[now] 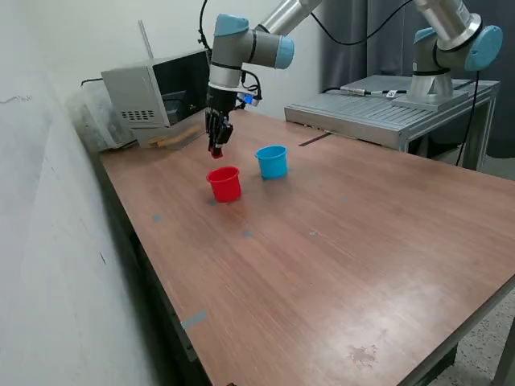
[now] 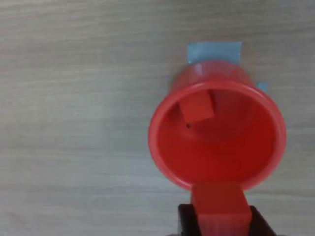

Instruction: Place red objects in the red bin, and blue objects in the blue bin.

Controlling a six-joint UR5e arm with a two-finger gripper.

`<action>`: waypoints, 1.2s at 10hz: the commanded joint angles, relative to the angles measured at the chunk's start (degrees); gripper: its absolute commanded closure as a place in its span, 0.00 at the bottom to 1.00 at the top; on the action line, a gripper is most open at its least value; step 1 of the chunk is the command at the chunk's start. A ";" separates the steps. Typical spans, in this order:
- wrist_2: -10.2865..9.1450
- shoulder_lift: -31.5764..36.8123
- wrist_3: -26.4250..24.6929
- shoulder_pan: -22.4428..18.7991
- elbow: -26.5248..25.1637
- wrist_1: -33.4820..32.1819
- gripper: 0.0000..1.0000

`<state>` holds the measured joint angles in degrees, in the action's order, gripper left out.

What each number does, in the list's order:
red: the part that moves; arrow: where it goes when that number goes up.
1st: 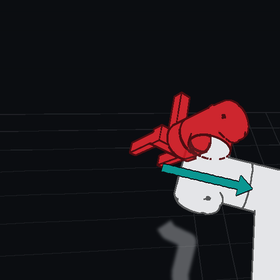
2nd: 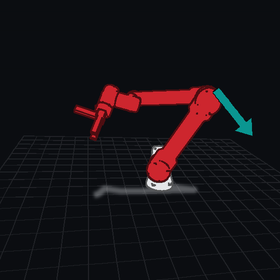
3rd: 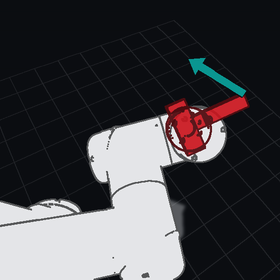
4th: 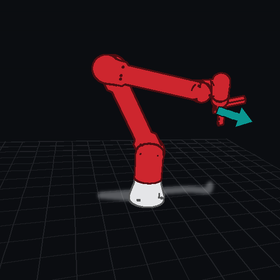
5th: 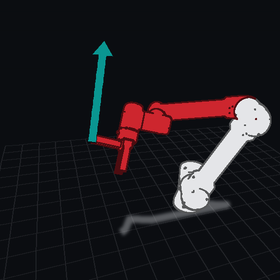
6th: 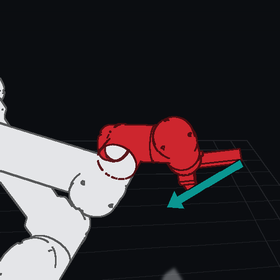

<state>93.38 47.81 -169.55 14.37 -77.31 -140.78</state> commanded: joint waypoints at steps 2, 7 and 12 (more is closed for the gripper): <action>-0.92 -0.08 0.01 -0.04 -0.82 0.07 1.00; -1.19 -0.08 0.01 -0.04 -1.00 0.07 0.00; -0.57 16.90 0.45 -3.18 -9.07 11.00 0.00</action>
<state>92.52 53.86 -169.27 13.39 -81.92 -136.53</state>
